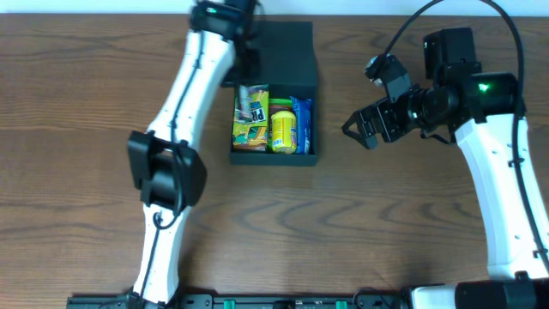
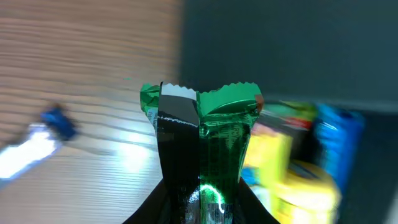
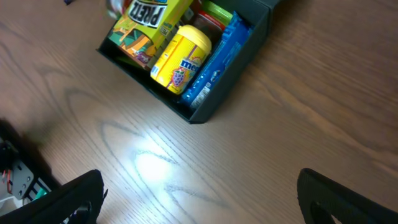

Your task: Pack container

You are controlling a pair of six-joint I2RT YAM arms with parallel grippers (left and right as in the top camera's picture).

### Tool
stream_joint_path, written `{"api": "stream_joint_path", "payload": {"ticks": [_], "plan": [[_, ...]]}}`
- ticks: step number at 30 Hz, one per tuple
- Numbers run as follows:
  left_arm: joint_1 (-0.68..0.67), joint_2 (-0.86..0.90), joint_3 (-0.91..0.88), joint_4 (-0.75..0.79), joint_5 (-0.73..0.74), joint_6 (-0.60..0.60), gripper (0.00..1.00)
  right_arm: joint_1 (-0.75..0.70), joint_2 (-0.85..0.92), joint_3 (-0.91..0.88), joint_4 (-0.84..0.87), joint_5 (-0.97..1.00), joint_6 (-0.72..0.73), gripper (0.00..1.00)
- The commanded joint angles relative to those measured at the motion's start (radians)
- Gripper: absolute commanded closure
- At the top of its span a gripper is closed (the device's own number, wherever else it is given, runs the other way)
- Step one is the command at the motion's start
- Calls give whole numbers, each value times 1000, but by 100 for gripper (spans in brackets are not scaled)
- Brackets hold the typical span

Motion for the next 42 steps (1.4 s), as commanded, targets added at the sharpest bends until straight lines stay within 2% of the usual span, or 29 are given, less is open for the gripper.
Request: {"api": "stream_joint_path", "payload": {"ticks": [1,7,14,16,19,20,25,30,32,35,39,42], "plan": [[-73,2,21,16,54,-31,82,-29,-12,10,-4,0,-18,1],[-183,2,20,74,47,-66,80,-44,-12,10,-10,-11,-21,1],[-247,17,6,106,40,-140,74,-44,-12,10,-20,-30,-31,1],[-251,25,6,114,41,-139,64,-44,-12,10,-20,-30,-31,1],[-251,32,6,124,48,-139,35,-44,-12,10,-20,-30,-31,1],[-251,32,6,125,48,-139,30,-44,-12,10,-21,-30,-31,1],[-230,22,23,119,23,-138,35,-44,-12,10,-23,-29,-31,1],[-162,-23,124,-23,-204,-123,36,-44,-12,10,-23,-30,-32,1],[-117,-46,169,-83,-285,-24,34,-44,-12,10,-21,-30,-35,1],[-63,-79,182,-135,-312,142,34,-43,-12,10,-18,-29,-35,1],[43,-138,157,-183,-266,220,36,-43,-12,10,-9,-29,-35,1],[114,-212,19,-144,-209,289,37,-43,-12,10,-3,-29,-35,1]]}}
